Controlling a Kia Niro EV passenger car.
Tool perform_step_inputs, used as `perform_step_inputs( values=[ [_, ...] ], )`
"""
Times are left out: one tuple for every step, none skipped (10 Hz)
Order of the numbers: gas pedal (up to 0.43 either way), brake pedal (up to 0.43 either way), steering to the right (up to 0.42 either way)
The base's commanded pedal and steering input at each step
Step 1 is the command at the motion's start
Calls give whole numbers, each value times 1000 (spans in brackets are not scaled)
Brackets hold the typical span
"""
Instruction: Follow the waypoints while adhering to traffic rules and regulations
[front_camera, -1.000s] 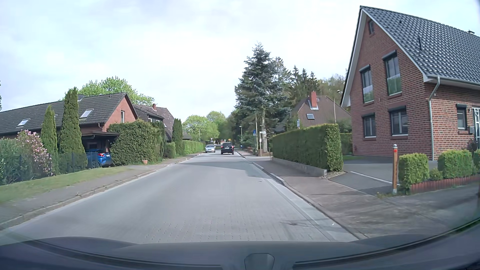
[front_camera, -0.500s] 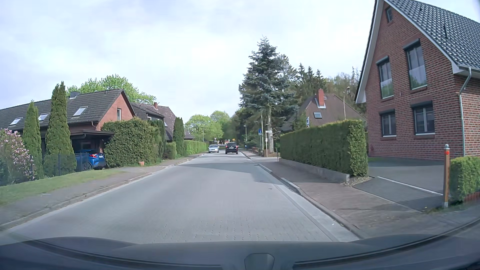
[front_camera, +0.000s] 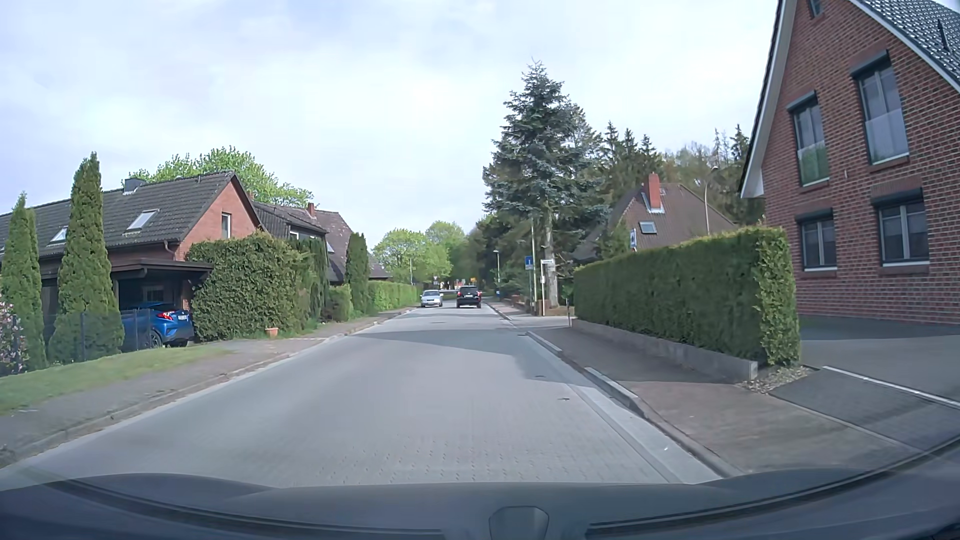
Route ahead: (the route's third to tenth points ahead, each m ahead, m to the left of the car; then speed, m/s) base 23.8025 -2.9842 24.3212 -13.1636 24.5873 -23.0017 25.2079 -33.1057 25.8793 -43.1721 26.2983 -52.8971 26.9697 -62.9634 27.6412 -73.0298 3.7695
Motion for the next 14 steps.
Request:
perform_step_inputs(
  values=[
    [8,0,-25],
    [0,0,-22],
    [0,0,-21],
    [0,0,-20],
    [0,0,-21],
    [0,0,-20],
    [0,0,-20],
    [0,0,-18],
    [0,0,-14],
    [0,0,-11],
    [0,0,-10],
    [0,0,-10],
    [0,0,-7],
    [0,0,-4]
  ],
)
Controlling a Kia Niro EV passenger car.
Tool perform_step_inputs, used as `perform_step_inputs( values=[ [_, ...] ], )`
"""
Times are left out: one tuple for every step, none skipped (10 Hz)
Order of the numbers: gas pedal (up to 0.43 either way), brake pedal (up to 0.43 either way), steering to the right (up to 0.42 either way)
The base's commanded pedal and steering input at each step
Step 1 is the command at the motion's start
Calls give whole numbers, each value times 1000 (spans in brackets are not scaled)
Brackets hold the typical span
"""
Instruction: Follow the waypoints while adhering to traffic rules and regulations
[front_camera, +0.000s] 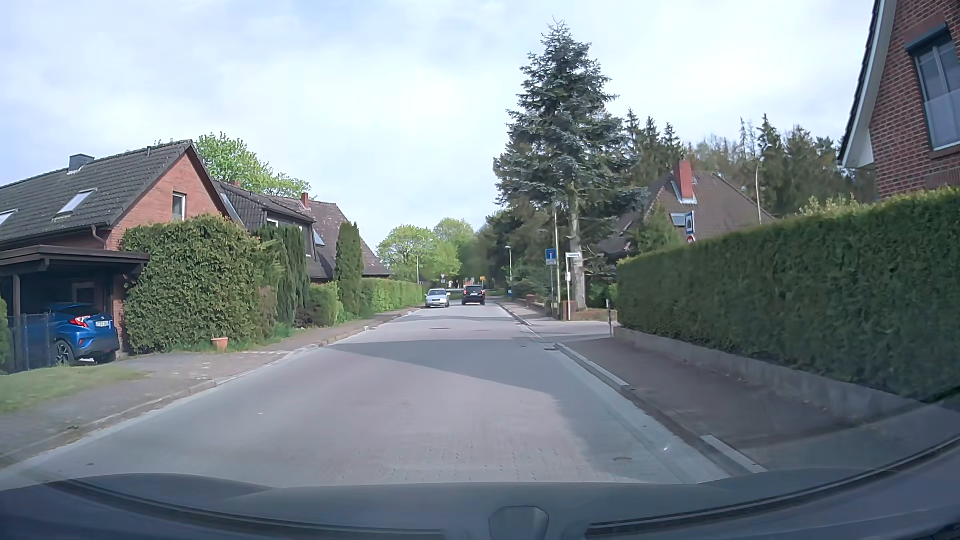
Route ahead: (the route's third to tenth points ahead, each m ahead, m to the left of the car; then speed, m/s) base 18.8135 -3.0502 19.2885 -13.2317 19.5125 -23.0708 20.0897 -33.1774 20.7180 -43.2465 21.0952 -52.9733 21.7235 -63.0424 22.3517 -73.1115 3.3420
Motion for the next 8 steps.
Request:
perform_step_inputs(
  values=[
    [0,0,-2],
    [0,0,-2],
    [0,0,-2],
    [0,0,-1],
    [0,0,0],
    [0,0,2],
    [0,0,3],
    [0,0,2]
  ],
)
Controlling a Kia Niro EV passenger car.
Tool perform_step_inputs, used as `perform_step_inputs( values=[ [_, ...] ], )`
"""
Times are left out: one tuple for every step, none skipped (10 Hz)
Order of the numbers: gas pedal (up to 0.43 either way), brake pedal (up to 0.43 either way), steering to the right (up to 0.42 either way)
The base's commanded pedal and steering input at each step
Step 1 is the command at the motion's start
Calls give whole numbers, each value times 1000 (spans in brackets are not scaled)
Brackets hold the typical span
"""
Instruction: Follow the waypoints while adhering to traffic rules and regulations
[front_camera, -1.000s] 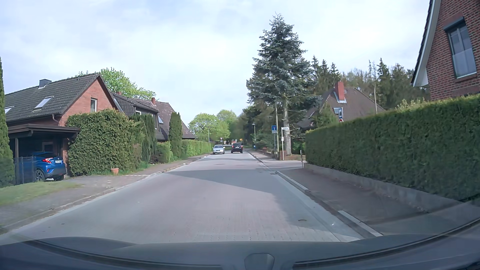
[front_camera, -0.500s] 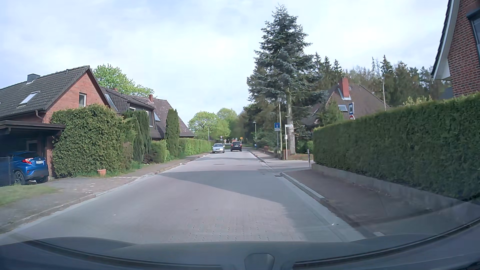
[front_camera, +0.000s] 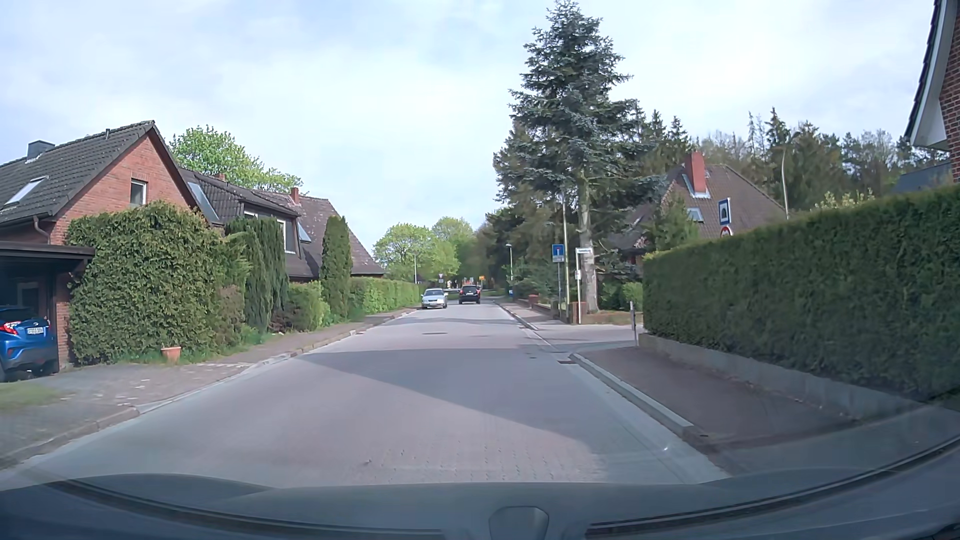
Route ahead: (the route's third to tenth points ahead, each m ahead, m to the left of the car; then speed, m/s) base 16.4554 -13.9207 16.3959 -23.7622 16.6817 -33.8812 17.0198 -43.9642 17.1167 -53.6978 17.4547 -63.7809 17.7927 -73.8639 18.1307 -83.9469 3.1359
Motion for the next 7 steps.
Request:
perform_step_inputs(
  values=[
    [0,0,1],
    [0,0,-2],
    [0,0,-7],
    [0,0,-12],
    [0,0,-18],
    [0,0,-21],
    [0,0,-21]
  ],
)
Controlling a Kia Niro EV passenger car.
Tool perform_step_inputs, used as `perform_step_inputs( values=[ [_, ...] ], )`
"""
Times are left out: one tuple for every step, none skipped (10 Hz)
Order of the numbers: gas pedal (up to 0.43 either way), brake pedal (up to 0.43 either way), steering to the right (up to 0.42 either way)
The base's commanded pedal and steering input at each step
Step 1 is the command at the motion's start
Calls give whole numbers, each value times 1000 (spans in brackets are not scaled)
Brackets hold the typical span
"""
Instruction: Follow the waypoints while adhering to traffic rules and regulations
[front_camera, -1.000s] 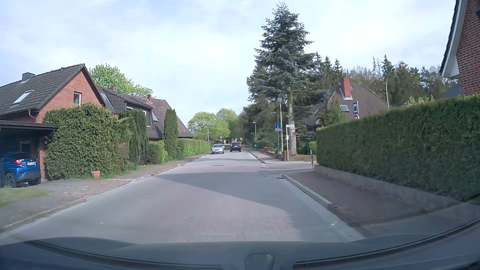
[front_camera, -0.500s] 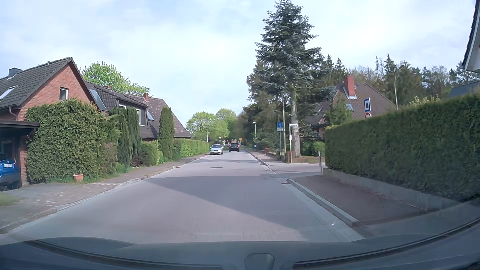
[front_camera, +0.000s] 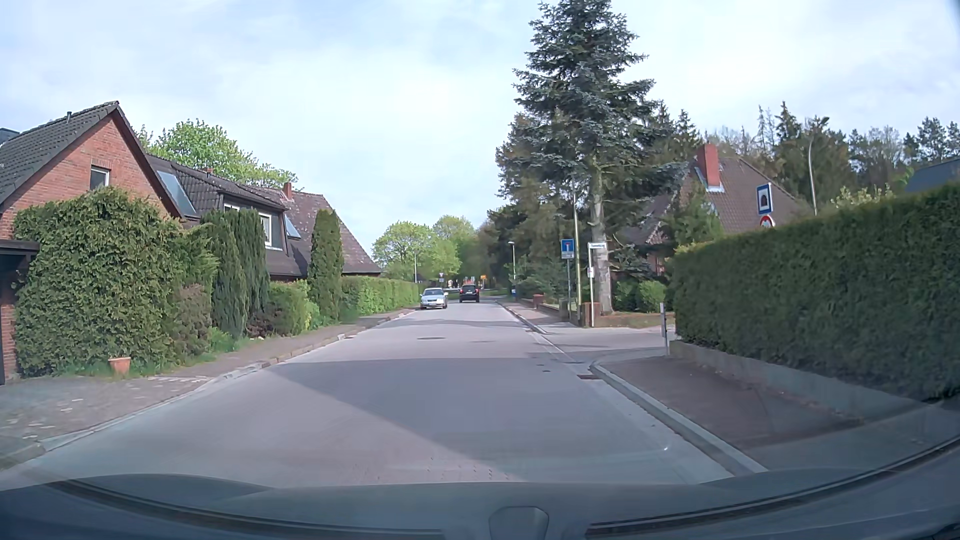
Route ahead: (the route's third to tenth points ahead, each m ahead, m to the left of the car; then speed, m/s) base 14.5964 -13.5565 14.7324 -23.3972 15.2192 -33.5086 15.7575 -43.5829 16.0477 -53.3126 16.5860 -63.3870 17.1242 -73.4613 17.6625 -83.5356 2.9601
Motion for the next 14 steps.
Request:
perform_step_inputs(
  values=[
    [0,0,-21],
    [0,0,-22],
    [0,0,-22],
    [0,0,-22],
    [0,12,-22],
    [0,18,-22],
    [0,43,-19],
    [0,116,-17],
    [0,110,-17],
    [0,104,-16],
    [0,104,-16],
    [0,104,-16],
    [0,116,-16],
    [0,134,-15]
  ],
)
